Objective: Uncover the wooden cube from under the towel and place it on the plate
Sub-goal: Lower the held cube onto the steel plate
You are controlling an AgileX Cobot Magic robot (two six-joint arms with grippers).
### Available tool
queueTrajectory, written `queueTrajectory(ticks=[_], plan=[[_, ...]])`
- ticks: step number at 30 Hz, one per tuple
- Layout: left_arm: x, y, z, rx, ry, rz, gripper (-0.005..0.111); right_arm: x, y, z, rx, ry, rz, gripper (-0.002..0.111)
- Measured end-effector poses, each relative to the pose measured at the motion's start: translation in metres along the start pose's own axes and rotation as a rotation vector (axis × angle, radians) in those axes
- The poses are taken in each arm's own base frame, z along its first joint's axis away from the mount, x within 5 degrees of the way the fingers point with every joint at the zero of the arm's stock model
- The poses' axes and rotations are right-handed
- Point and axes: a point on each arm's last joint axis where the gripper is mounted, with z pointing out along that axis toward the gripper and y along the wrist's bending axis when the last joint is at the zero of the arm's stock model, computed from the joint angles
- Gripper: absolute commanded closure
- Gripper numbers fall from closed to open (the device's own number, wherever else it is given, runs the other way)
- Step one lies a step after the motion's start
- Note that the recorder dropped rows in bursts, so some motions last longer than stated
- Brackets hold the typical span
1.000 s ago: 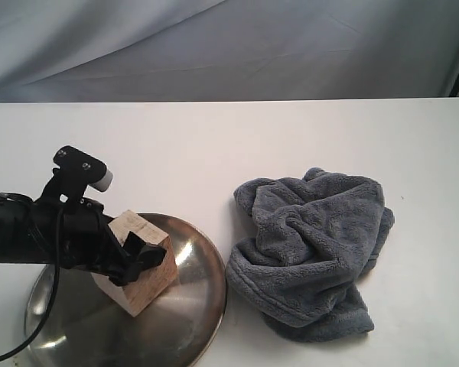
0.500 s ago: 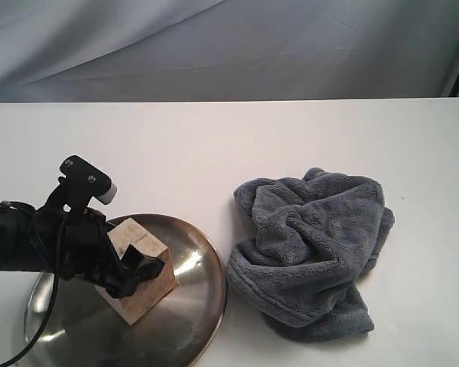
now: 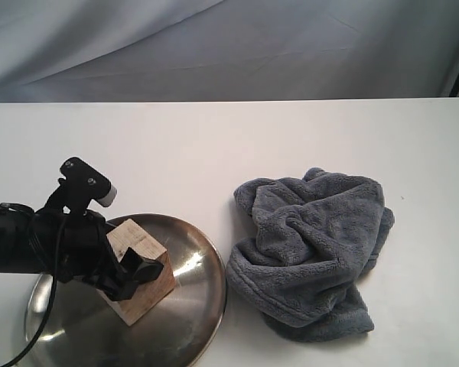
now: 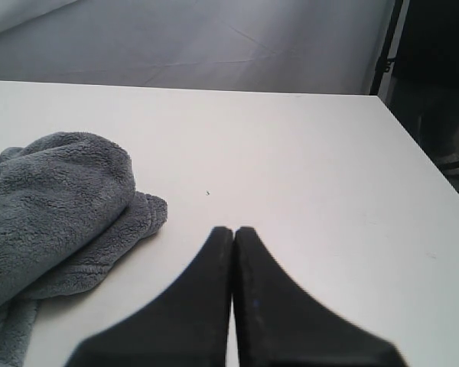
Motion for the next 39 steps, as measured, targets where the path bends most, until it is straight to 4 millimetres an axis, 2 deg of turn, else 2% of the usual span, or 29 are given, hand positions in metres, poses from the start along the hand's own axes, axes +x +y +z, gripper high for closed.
queueTrajectory(ticks=[16,22,25,28,31,33,35,39], plan=[[0.0006,-0.0005,0.0000,0.004,0.001,0.060,0.107,0.0000,0.0000,0.0000,0.000,0.000,0.000,0.108],[0.0006,-0.0005,0.0000,0.004,0.001,0.061,0.100,0.0000,0.0000,0.0000,0.000,0.000,0.000,0.108],[0.0010,-0.0007,0.0000,0.006,0.005,0.075,0.092,0.0000,0.0000,0.0000,0.000,0.000,0.000,0.108],[0.0013,-0.0007,0.0000,0.007,0.008,0.083,0.079,0.0000,0.0000,0.0000,0.000,0.000,0.000,0.108],[0.0012,-0.0007,0.0000,0.007,0.008,0.083,0.060,0.0000,0.0000,0.0000,0.000,0.000,0.000,0.108],[0.0012,-0.0007,0.0000,0.007,0.008,0.084,0.042,0.0000,0.0000,0.0000,0.000,0.000,0.000,0.108],[0.0011,-0.0007,0.0000,0.006,0.006,0.081,0.028,0.0000,0.0000,0.0000,0.000,0.000,0.000,0.108],[0.0013,-0.0007,0.0001,0.005,0.003,0.060,0.013,0.0000,0.0000,0.0000,0.000,0.000,0.000,0.108]])
